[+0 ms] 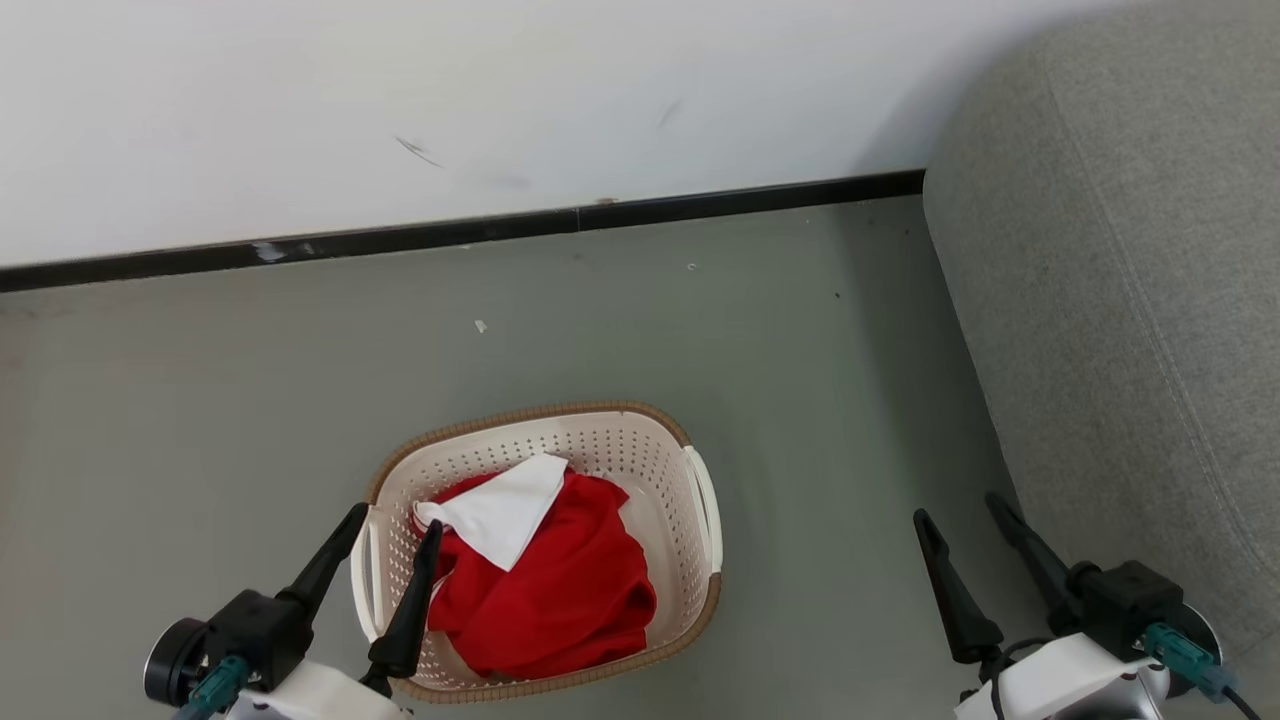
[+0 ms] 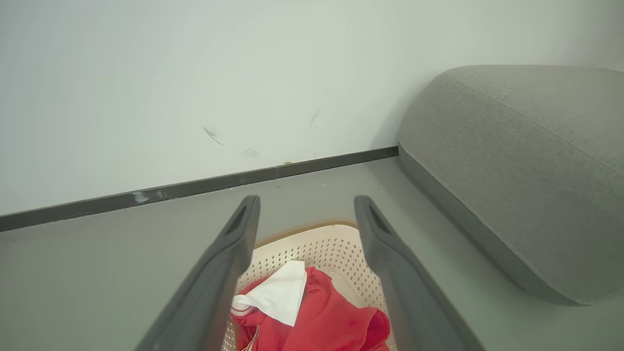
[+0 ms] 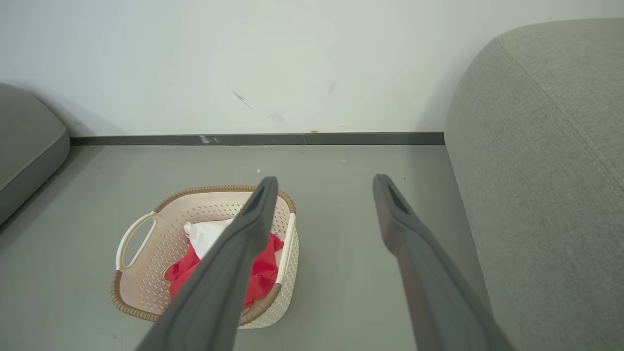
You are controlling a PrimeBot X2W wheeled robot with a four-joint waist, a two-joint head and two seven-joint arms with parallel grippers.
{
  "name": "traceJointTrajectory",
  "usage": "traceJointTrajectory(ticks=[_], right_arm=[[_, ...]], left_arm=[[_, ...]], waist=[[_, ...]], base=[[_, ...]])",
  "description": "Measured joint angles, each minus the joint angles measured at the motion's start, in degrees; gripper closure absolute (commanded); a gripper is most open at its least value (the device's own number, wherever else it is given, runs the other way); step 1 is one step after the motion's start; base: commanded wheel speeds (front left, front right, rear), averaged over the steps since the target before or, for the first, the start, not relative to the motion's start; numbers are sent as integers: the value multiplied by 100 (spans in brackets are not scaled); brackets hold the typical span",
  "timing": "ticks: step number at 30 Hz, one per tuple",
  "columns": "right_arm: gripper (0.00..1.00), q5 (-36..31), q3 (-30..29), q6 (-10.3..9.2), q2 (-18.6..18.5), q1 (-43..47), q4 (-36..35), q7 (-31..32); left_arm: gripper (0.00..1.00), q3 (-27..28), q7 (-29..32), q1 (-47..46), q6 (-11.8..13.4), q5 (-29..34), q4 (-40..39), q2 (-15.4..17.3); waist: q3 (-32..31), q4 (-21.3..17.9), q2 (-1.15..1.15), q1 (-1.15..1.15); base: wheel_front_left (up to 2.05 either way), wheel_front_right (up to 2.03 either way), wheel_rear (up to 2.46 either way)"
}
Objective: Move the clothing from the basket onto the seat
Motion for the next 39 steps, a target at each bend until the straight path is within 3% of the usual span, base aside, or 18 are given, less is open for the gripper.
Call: traceJointTrajectory(ticks=[24,39], right_arm=[[0,288,191,0,87,-410,-276,-1],[0,624,312,0,88,-825,-399,-1]], left_arm=[[0,-851,1794,-1482,-3,268,857,108],[0,-792,2228,-2085,-7,266,1319,221]], waist=[[1360,-523,0,-1],[2232,-823,0,0]], base=[[0,0,0],[0,0,0]])
